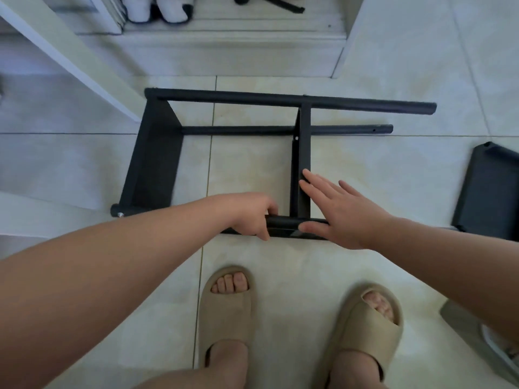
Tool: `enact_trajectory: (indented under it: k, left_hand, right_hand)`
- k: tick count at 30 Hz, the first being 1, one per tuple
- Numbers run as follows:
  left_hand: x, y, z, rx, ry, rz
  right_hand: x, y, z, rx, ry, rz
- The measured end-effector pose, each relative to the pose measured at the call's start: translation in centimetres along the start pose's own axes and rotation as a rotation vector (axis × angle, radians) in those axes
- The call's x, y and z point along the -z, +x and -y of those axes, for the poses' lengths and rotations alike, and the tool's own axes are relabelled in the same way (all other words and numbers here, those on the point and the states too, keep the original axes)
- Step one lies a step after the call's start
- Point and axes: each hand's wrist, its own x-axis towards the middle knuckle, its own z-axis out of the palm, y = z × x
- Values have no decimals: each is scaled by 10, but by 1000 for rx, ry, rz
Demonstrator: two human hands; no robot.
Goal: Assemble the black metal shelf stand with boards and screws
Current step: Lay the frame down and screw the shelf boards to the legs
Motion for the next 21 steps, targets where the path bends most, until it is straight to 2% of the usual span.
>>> enact_trajectory:
  k: [4, 9, 14, 21]
  left_hand:
    - [8, -28, -19, -27, 73, -189]
    - [33, -71, -48, -57, 84, -400]
    - [43, -107, -75, -76, 105, -503]
    - [37, -118, -87, -68, 169, -574]
  right_hand:
    - [31, -33, 5, -65, 55, 52]
    - [65, -85, 12, -173, 29, -27]
    - [92, -118, 23, -273, 37, -153]
    - [90, -125, 29, -317, 129, -251]
